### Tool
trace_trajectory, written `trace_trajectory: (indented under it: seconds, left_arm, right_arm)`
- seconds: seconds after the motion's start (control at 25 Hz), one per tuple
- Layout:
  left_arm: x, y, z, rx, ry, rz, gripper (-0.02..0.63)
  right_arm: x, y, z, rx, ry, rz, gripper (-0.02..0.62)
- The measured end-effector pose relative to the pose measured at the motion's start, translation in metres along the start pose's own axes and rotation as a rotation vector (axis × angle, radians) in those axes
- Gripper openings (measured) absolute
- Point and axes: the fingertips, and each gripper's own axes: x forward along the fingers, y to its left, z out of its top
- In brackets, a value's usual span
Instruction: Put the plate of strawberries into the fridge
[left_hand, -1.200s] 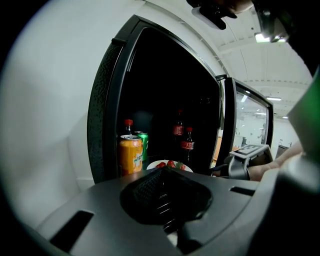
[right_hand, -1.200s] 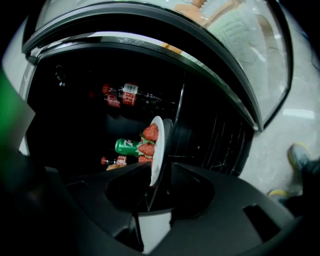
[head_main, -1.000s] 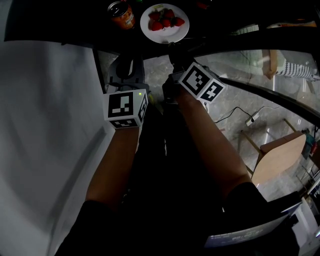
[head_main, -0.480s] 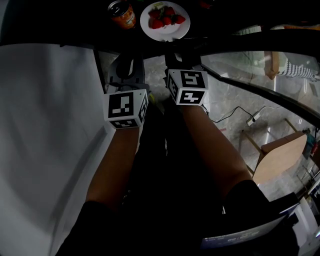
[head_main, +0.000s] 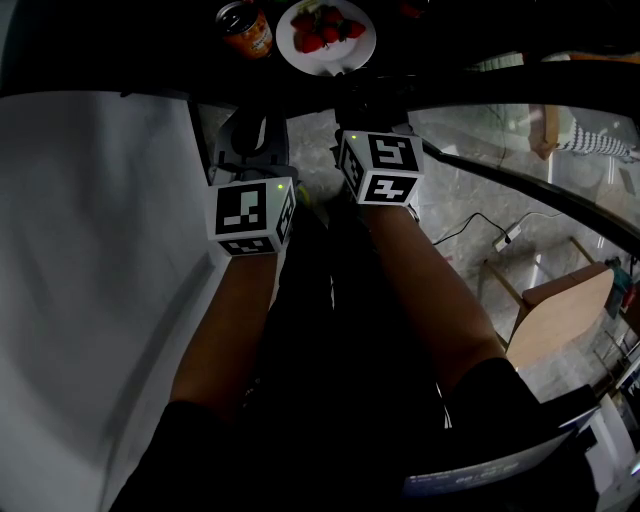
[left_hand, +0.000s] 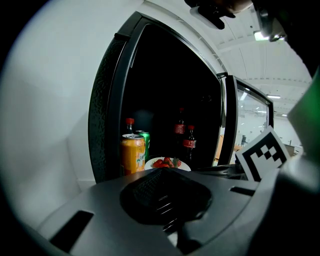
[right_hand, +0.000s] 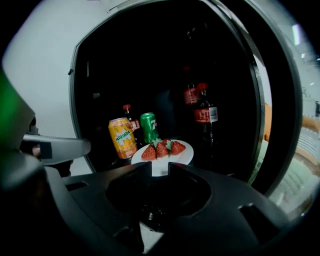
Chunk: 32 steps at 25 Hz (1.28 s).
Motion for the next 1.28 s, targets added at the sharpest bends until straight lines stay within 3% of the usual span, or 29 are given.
trace_trajectory:
  seconds: [0.6, 1.28]
  left_arm:
    - [-0.008, -0.018, 0.051, 0.064, -0.061, -0.031, 0.002]
    - [-0.003, -0.042, 0.063, 0.083, -0.093, -0.060, 0.002]
  right_arm:
    - [-0.075, 0.015, 0.087, -0.081, -0.177, 0.023, 0.100]
    - [-0.098, 0.001, 0.099, -0.106, -0.219, 0.001, 0.100]
